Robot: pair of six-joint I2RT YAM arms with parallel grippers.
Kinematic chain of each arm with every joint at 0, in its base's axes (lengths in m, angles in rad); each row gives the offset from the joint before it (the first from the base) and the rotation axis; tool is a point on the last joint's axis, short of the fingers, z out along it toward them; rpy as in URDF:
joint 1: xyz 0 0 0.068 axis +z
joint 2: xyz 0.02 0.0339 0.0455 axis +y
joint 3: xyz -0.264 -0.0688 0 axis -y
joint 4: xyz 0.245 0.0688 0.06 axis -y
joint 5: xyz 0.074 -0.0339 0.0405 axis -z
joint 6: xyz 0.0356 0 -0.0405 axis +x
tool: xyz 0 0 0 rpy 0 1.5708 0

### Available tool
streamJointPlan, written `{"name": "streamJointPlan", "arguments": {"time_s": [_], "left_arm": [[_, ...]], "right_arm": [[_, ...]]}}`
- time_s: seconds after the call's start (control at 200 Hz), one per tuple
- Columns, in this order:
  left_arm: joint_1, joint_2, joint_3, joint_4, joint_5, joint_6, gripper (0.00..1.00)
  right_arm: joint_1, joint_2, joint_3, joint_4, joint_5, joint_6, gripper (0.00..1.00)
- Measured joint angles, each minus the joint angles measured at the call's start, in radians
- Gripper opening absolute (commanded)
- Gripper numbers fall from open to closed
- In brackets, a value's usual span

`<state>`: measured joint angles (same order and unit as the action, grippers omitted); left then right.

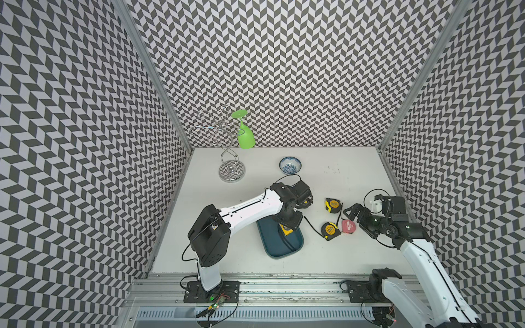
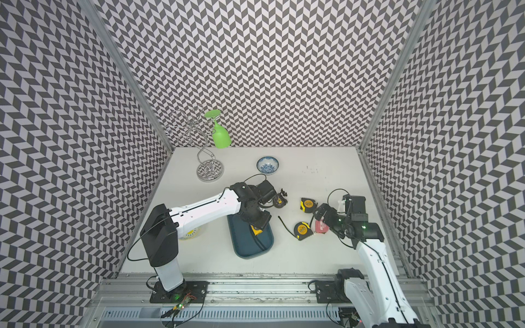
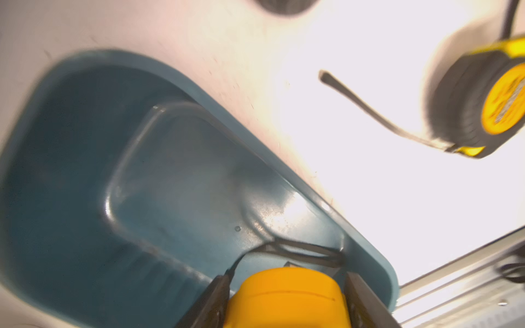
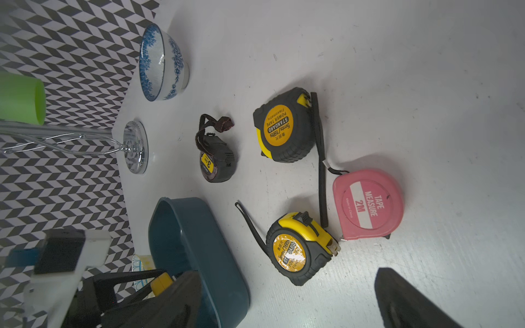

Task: Take the tape measure out of the storage box
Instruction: Pick up the tape measure from the storage box, then place the tape measure at the center of the board.

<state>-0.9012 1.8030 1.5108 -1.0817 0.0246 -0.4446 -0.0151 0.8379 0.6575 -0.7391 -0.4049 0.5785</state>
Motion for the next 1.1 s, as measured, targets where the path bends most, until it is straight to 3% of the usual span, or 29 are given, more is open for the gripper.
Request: {"name": "streamJointPlan", "arguments": {"time_s": [0.416, 0.836, 1.101], "left_arm": [[0.137, -0.175, 0.058, -0.003, 0.122, -0.224, 0.00], [0.176, -0.285, 0.055, 0.150, 0.252, -0.507, 0.00], [0.176, -0.293, 0.002, 0.280, 0.302, -0.644, 0.00]], "right_arm": [[0.098, -0.013, 0.037, 0.127, -0.085, -0.031, 1.00], [0.345, -0.042, 0.047, 0.363, -0.100, -0.003, 1.00], [0.464, -0.061, 0.047, 0.510, -0.043, 0.018, 1.00]]}}
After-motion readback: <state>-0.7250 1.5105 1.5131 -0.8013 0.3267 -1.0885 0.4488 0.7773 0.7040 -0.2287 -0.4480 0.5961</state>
